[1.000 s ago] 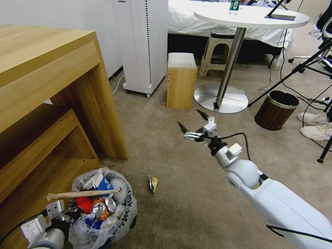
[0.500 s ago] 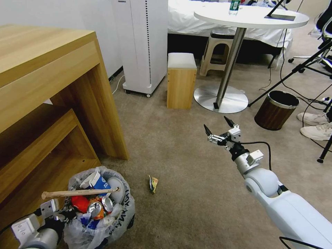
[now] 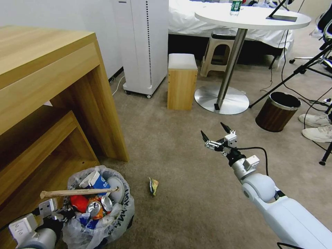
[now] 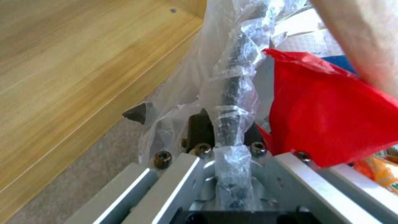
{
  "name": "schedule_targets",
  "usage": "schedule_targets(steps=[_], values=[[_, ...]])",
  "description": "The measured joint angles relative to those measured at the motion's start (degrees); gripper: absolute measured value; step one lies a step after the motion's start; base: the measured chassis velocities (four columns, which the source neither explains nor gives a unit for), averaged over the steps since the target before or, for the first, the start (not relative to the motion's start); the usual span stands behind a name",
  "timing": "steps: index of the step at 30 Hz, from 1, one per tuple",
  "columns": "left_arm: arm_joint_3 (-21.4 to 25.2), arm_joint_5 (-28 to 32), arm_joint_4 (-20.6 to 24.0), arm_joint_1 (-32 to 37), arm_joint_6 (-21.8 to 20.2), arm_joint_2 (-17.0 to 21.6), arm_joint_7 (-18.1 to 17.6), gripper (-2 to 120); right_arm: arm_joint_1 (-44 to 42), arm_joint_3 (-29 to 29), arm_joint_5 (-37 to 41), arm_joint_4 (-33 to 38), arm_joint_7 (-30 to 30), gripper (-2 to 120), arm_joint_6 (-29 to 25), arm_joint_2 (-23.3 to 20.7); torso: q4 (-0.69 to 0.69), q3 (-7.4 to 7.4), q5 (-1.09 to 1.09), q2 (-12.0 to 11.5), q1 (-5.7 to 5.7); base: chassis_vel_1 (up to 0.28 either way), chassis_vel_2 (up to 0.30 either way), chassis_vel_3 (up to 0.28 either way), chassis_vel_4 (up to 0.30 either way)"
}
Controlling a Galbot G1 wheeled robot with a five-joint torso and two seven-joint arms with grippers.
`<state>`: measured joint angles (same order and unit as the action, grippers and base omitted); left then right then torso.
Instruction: Pick up the trash bin and place the garbage on the floor into it.
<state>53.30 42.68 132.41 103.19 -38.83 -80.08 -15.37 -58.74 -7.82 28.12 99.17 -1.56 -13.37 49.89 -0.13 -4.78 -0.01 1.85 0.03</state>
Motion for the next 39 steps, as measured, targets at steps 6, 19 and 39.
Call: schedule_targets(steps=[6,19,39], values=[[-0.49,-0.39,-0.26,-0.23,0.07,-0.39,0.02,0,1.06,2.07,1.76,-0.12,-0.8,100,1.3,0.2,0.0,0.0,0.01,0.0,0.0,-0.039,0.037,0.035,-0.039],[-0.45,-0.65,-0.74,-0.78,0.09,-0.97,0.02,0,3.86,7.05,6.9,-0.83,-5.5,100,6.57,1.45,0.0,0.01,0.0,0.0,0.0,0.0,0.0,0.0,0.0],[-2.03,-3.91,-2.24,-1.27,0.55,-3.71,0.23,0,15.39,22.09,35.66,-3.18,-28.18,100,40.62,9.52,0.0,0.01,0.0,0.0,0.0,0.0,0.0,0.0,0.0]])
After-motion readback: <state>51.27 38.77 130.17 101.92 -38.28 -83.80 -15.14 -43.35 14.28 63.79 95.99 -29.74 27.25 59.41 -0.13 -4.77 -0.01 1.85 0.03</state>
